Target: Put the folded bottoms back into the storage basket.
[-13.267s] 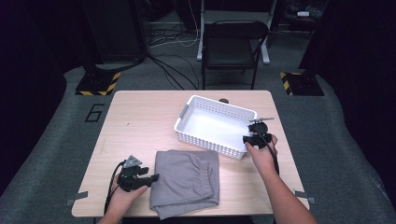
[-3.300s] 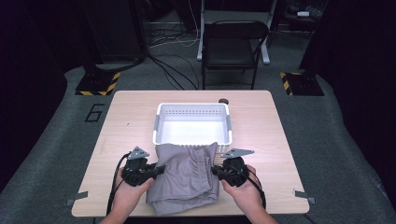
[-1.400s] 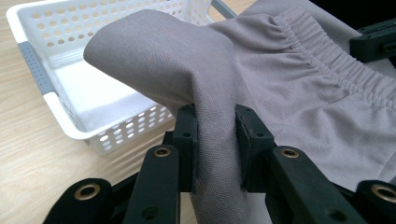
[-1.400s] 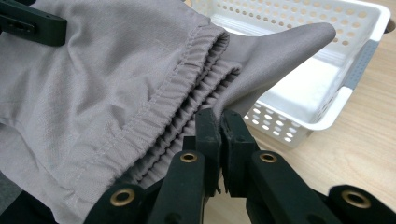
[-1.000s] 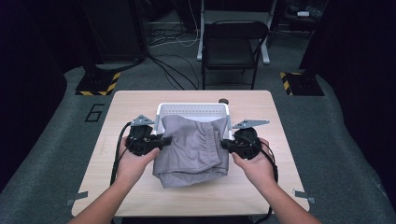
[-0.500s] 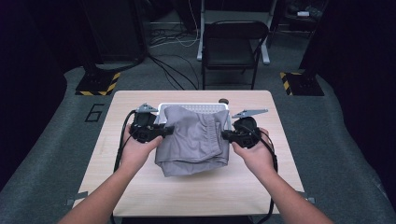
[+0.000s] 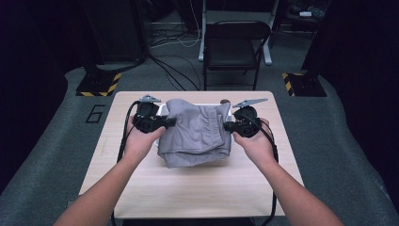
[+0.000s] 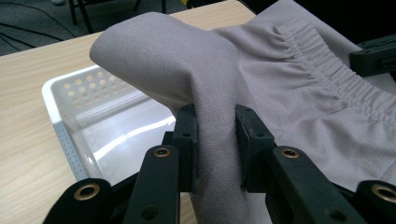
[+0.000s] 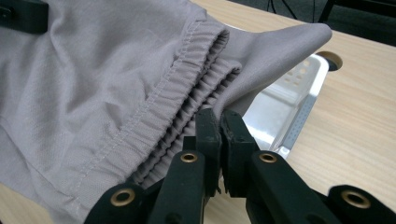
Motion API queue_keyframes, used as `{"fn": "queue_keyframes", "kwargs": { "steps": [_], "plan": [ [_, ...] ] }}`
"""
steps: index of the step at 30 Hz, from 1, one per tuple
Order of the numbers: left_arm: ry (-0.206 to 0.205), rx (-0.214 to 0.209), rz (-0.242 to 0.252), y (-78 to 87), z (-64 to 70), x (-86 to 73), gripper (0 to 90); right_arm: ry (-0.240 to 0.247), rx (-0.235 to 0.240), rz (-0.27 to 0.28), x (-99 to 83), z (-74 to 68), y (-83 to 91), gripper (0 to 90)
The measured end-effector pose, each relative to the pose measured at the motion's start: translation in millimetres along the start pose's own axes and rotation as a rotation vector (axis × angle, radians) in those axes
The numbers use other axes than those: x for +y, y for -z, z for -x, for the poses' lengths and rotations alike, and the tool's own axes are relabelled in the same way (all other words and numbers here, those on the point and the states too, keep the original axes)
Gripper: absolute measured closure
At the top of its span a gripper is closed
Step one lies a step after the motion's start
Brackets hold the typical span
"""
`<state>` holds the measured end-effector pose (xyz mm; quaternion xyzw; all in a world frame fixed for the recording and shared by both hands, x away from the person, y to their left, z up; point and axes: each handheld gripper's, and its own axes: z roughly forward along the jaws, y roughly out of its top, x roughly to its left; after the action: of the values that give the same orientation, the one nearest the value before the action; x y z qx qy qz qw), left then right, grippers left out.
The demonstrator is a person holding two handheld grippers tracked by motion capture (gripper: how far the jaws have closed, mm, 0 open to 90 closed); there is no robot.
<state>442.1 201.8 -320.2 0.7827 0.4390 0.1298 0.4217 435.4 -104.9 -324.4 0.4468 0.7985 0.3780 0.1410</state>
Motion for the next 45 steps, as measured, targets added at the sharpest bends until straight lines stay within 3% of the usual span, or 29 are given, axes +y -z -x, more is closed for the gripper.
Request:
{"fn": "queue_keyframes", "kwargs": {
  "steps": [9,12,17,27,33,45],
  "plan": [
    [0.018,0.011,0.015,-6.0,-8.5,10.2,72.0,0.004,-0.011,0.007,15.1,7.2,-3.6,87.2],
    [0.014,0.016,0.011,-7.2,-12.8,13.2,72.1,-0.013,-0.015,0.002,18.4,6.5,-7.6,87.1],
    [0.04,0.021,0.018,-9.6,-19.2,16.5,72.1,-0.005,-0.018,-0.004,24.6,7.1,-15.8,87.2],
    [0.043,0.028,0.015,-18.1,-32.0,18.6,72.1,-0.012,-0.035,-0.01,35.6,9.6,-29.2,87.1],
    [0.061,0.028,0.02,-28.6,-37.9,20.5,72.0,0.018,-0.051,-0.016,43.1,12.7,-36.9,87.1],
    [0.073,0.033,0.008,-42.6,-46.6,22.3,72.0,-0.006,-0.069,-0.014,46.0,22.3,-49.7,87.1]
  ]
}}
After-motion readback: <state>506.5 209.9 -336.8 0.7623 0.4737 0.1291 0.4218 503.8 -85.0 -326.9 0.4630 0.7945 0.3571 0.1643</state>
